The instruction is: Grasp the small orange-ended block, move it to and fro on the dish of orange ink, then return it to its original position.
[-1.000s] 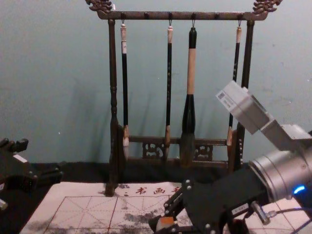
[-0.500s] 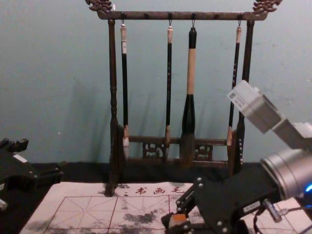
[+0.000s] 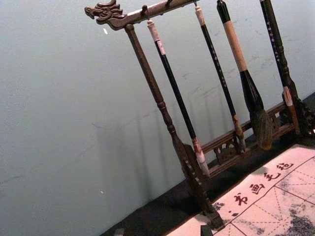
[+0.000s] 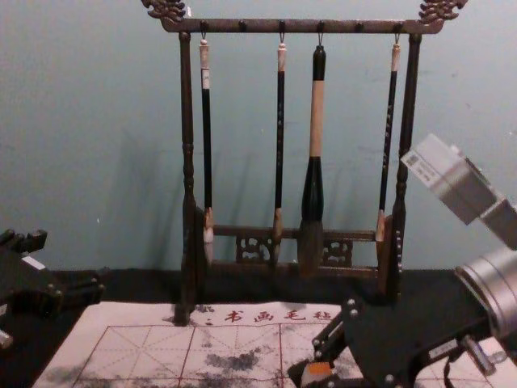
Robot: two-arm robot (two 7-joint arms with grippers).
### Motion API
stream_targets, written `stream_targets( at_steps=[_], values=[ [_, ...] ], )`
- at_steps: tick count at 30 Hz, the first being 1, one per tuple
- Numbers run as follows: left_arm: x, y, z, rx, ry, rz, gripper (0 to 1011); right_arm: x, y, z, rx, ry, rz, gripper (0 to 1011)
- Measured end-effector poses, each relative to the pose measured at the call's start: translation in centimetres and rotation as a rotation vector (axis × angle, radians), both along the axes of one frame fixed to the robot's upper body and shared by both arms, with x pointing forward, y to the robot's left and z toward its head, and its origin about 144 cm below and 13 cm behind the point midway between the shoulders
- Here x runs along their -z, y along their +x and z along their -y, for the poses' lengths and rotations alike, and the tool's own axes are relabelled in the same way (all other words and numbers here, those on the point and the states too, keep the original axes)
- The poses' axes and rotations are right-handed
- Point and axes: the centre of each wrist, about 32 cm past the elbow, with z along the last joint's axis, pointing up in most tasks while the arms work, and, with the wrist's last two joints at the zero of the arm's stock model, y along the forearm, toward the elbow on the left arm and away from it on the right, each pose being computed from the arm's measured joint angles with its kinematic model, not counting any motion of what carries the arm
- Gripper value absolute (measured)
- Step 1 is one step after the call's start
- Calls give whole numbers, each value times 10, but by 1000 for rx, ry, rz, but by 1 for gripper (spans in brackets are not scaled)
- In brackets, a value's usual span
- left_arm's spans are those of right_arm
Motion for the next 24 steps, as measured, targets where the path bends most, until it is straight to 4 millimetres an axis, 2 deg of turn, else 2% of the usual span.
stream_targets(
  at_steps=[12, 24],
  values=[
    [0, 0, 0, 0, 0, 0, 1001, 0, -8, 2, -23, 2, -11, 134],
    [0, 0, 0, 0, 0, 0, 1001, 0, -13, -6, -82, 7, -25, 134]
  ],
)
